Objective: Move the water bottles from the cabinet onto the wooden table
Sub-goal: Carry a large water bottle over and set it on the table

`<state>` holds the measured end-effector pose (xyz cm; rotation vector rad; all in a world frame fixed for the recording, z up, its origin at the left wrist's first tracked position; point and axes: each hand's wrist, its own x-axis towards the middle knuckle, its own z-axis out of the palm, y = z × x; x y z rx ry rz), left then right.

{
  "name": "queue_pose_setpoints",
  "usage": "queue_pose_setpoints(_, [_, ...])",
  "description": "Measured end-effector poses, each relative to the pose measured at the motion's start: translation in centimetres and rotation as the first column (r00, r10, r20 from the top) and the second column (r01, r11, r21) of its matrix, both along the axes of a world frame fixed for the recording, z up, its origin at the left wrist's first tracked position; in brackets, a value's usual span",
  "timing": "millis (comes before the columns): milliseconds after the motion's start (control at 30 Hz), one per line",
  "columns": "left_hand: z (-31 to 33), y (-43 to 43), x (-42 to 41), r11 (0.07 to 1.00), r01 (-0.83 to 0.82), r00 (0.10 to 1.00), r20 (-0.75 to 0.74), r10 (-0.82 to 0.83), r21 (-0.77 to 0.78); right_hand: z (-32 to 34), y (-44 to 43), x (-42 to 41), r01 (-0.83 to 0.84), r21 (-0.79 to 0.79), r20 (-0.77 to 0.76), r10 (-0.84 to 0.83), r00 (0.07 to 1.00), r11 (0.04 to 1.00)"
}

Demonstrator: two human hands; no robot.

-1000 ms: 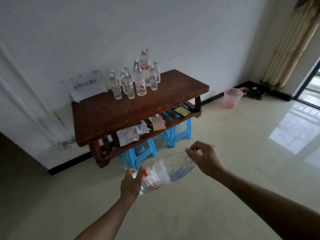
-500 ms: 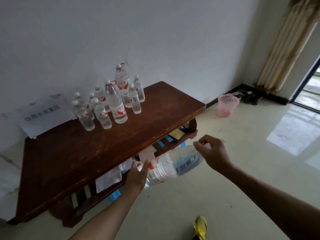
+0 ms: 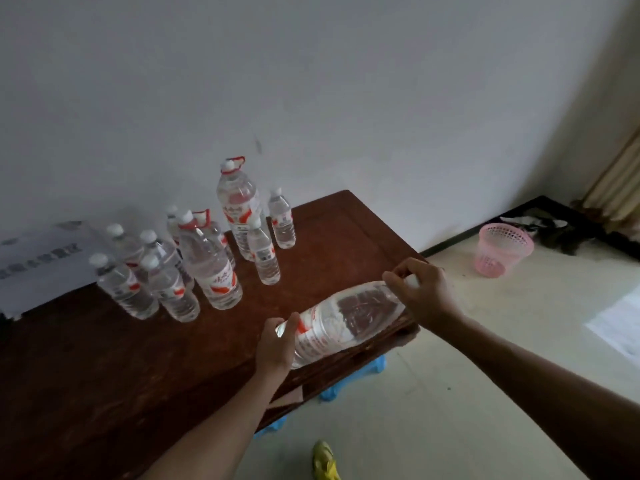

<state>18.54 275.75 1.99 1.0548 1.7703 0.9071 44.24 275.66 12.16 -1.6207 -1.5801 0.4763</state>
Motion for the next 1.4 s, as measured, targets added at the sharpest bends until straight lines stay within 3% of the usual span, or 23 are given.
queue_pose_setpoints(533, [-2.8, 28.0, 3.6, 0.994, 0.1, 0.983, 0.159, -0.09, -0.052, 0.2, 27.1, 0.3, 0.046, 0.03, 0.118, -0.049, 0.992, 0.998])
queue_pose_setpoints(733, [-5.3, 33.8, 5.2, 0.991, 0.032, 0.986, 0.167, -0.009, -0.133, -0.8, 33.8, 0.6, -0.006, -0.023, 0.227, 0.011, 0.974, 1.0])
queue_pose_setpoints(933, [-7.6, 37.2, 7.0, 0.993, -0.034, 0.983, 0.176, 0.054, -0.116, -1.2, 39.6, 0.6, -0.121, -0.052, 0.187, 0.129, 0.974, 0.991])
queue_pose_setpoints(1067, [-8.3, 37.6, 7.4, 0.965, -0.153, 0.954, 0.222, 0.2, -0.213, -1.1, 42.7, -0.3, -0.229, -0.026, 0.214, 0.229, 0.95, 0.973])
queue_pose_setpoints(1400, [-5.5, 34.0, 5.9, 0.933, -0.238, 0.971, -0.1, 0.218, -0.271, -0.4, 43.6, -6.3, -0.564, -0.061, 0.372, 0.543, 0.753, 0.824])
